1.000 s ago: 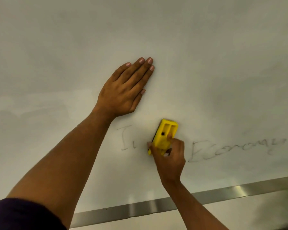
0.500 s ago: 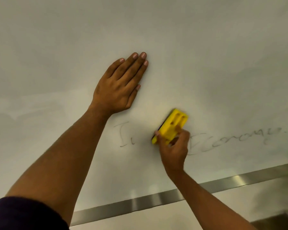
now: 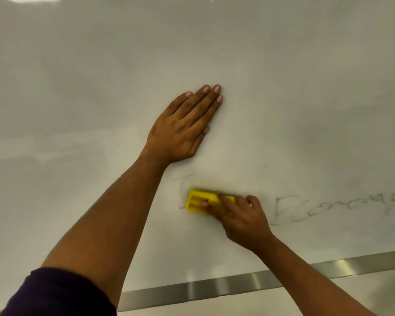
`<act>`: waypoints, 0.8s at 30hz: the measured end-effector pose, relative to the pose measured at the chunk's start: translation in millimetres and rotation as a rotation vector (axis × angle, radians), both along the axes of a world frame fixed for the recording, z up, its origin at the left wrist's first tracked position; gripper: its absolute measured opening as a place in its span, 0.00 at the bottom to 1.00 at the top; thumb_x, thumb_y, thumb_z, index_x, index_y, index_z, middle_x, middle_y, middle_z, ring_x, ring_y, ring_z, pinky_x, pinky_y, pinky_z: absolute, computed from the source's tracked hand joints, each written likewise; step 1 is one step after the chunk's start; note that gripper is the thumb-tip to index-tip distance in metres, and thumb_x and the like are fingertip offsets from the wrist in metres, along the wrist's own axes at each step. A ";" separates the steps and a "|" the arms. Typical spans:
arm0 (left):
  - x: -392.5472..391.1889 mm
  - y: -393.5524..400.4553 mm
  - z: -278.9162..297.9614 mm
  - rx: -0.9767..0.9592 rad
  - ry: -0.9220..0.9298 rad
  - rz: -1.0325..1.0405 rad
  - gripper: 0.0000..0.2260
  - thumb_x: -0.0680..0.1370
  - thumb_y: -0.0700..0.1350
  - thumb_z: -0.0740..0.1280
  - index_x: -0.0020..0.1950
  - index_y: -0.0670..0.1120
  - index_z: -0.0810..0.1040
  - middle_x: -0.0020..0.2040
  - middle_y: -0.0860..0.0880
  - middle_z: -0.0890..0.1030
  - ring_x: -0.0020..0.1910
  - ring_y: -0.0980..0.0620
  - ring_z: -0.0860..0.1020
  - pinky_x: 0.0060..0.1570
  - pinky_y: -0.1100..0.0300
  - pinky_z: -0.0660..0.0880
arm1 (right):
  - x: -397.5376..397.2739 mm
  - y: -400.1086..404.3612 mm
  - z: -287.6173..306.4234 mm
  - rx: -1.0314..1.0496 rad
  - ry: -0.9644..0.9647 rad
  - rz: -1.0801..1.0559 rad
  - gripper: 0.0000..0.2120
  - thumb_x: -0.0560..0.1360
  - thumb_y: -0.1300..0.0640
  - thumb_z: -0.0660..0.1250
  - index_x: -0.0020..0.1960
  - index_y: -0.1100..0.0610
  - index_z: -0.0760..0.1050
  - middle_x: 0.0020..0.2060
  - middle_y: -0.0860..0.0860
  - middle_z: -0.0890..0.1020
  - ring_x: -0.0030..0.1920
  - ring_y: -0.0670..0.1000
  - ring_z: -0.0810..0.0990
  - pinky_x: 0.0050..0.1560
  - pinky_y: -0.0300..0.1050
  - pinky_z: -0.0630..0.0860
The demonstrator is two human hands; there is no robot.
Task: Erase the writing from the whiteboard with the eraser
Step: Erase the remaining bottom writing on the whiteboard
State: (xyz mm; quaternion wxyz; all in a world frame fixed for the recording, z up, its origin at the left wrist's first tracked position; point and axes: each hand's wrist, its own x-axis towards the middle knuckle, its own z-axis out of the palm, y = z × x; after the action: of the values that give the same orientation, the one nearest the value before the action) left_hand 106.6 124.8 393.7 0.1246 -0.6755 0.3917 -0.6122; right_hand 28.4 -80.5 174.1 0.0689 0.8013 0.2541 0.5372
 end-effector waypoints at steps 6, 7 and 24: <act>0.5 -0.3 -1.0 -0.009 -0.007 0.000 0.26 0.86 0.46 0.56 0.85 0.42 0.59 0.84 0.43 0.61 0.84 0.46 0.57 0.81 0.48 0.60 | 7.3 13.7 -0.6 0.086 -0.015 0.068 0.24 0.78 0.55 0.67 0.74 0.47 0.74 0.60 0.61 0.81 0.38 0.59 0.76 0.42 0.51 0.67; -0.3 -0.2 -0.4 -0.009 -0.001 0.000 0.26 0.86 0.46 0.56 0.85 0.41 0.59 0.84 0.43 0.61 0.84 0.46 0.57 0.81 0.48 0.60 | 3.5 12.9 -7.4 -0.115 0.004 0.102 0.25 0.77 0.58 0.67 0.73 0.46 0.75 0.60 0.61 0.82 0.38 0.58 0.76 0.42 0.51 0.69; -3.6 114.8 -77.4 -0.303 0.011 0.203 0.27 0.85 0.50 0.55 0.85 0.45 0.59 0.85 0.47 0.59 0.84 0.47 0.59 0.82 0.50 0.55 | 26.1 63.0 41.6 0.327 -0.120 0.038 0.26 0.79 0.52 0.68 0.77 0.48 0.70 0.63 0.62 0.79 0.40 0.59 0.72 0.42 0.51 0.66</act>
State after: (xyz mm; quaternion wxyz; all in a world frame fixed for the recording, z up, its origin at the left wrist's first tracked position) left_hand 103.0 239.6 316.3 0.0804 -0.7259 0.2256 -0.6448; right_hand 54.5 -17.5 215.7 -0.0573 0.7634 0.1739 0.6194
